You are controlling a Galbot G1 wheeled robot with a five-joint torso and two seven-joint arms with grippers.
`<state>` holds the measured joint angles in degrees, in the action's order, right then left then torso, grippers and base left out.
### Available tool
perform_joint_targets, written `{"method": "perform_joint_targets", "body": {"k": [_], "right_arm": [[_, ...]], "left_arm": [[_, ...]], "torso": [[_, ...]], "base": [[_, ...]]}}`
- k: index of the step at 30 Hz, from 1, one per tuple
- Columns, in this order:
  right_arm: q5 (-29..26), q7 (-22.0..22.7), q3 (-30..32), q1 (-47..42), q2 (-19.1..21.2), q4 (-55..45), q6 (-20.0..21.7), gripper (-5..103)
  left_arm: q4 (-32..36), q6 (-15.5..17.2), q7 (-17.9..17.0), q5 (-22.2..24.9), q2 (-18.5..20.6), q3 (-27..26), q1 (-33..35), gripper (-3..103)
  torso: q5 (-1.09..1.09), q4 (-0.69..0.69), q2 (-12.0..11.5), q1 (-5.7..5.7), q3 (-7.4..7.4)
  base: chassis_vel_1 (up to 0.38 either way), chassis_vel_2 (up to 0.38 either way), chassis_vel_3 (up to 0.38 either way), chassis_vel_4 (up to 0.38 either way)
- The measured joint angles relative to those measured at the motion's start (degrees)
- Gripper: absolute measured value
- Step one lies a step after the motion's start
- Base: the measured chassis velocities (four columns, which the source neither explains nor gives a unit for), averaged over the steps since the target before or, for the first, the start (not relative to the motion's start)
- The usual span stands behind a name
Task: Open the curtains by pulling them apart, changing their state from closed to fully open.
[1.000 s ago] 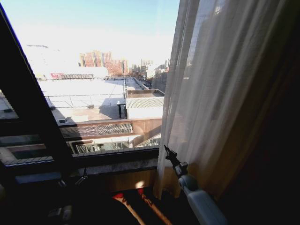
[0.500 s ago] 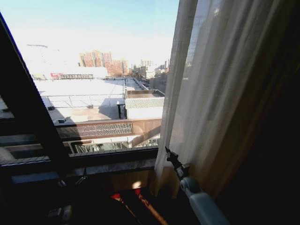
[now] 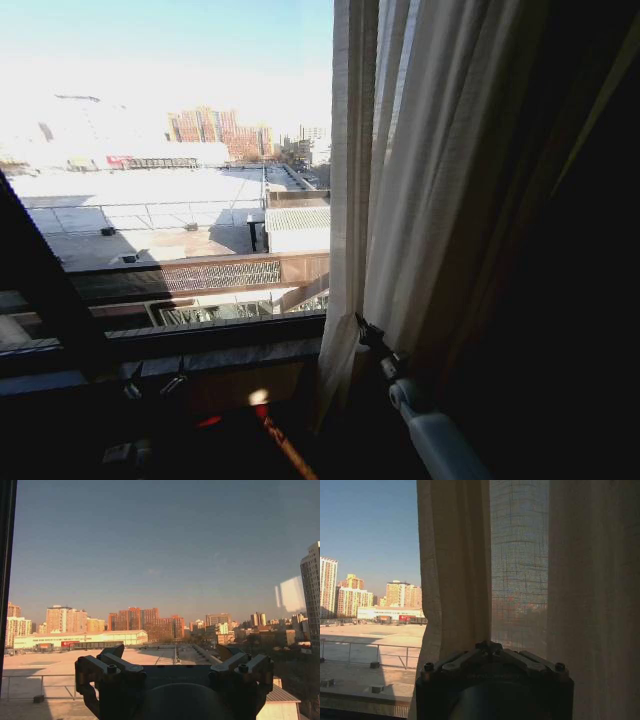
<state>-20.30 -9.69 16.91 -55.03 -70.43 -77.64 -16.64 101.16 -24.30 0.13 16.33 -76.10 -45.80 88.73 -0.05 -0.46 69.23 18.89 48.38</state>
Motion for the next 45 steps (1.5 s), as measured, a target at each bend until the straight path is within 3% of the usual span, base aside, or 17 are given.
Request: {"method": "perform_joint_targets", "body": {"k": [16, 26, 32, 40, 45], "right_arm": [[-0.25, -0.18, 0.10, -0.25, -0.01, -0.08, -1.19, 0], [1.99, -3.49, 0.25, -0.53, 0.11, 0.41, -2.90, 0], [2.96, 0.16, 0.98, 0.34, 0.84, 1.81, -1.76, 0], [4.24, 9.67, 7.69, 1.47, 3.80, 3.00, 2.40, 0], [4.93, 10.67, 12.40, 0.85, 5.82, 3.67, 4.18, 0]], "left_arm": [[0.00, 0.00, 0.01, 0.00, 0.00, 0.02, 0.00, 100], [0.00, 0.00, 0.01, 0.00, 0.00, 0.01, 0.00, 100], [0.00, 0.00, -0.02, 0.00, 0.01, -0.04, 0.00, 100], [0.00, 0.00, 0.00, 0.00, 0.00, 0.01, 0.00, 100], [0.00, 0.00, 0.00, 0.00, 0.00, 0.00, 0.00, 100]], "torso": [[0.05, -0.01, -0.01, 0.01, 0.01], [0.00, 0.00, 0.00, -0.01, 0.00], [0.05, 0.03, 0.00, -0.01, 0.00], [0.06, 0.00, -0.01, 0.00, 0.00], [0.03, 0.00, 0.00, -0.01, 0.00]], "base": [[-0.380, -0.302, 0.382, 0.300], [-0.061, -0.076, 0.074, 0.052], [0.045, 0.034, -0.032, -0.029], [0.000, 0.000, 0.000, 0.000], [0.000, 0.000, 0.000, 0.000]]}}
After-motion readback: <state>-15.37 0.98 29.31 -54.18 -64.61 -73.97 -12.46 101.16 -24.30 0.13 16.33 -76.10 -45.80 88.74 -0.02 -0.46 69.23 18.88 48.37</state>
